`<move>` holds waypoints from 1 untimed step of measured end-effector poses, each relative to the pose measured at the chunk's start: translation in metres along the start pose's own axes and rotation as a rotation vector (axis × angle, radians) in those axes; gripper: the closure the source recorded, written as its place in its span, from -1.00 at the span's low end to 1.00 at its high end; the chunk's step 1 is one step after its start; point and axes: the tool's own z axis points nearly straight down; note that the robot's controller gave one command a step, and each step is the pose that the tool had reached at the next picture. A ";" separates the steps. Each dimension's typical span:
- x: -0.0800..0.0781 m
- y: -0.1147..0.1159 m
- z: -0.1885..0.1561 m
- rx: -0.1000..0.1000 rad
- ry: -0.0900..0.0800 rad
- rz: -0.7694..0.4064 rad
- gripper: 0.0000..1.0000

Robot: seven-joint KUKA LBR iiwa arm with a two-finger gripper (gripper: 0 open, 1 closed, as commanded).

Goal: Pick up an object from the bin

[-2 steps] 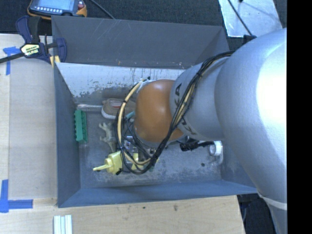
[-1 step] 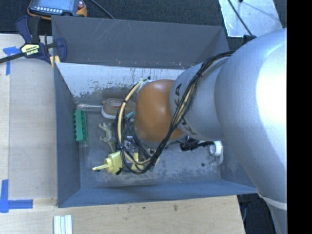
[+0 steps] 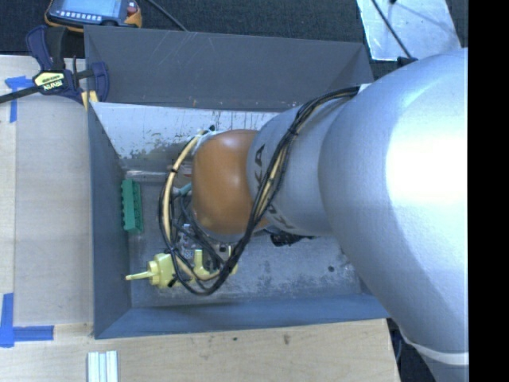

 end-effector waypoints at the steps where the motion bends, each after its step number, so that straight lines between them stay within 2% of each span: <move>1: -0.006 -0.018 0.000 -0.013 0.000 -0.039 1.00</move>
Offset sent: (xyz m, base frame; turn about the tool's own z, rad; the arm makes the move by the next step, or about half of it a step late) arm 0.0067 -0.0317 -0.0163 -0.0608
